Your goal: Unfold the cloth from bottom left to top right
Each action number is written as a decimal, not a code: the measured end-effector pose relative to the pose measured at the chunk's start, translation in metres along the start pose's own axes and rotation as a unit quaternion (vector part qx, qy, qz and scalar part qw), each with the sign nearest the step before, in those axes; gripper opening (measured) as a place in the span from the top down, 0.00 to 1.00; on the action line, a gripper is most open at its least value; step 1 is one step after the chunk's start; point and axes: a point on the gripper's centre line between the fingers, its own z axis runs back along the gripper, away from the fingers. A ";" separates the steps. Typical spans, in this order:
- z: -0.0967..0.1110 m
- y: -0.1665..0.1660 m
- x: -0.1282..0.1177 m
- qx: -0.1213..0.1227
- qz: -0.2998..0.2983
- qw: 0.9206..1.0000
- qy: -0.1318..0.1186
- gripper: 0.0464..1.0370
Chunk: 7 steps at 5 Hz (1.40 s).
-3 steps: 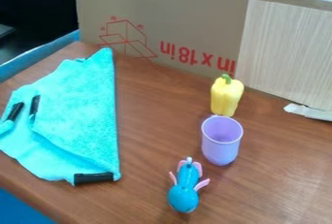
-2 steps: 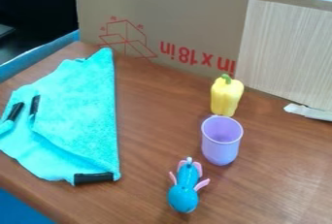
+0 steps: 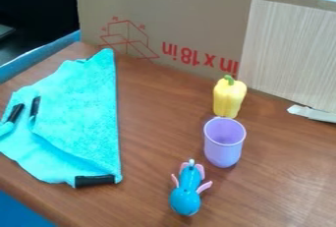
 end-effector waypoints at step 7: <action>-0.111 0.016 -0.021 0.034 -0.006 0.999 -0.029 0.04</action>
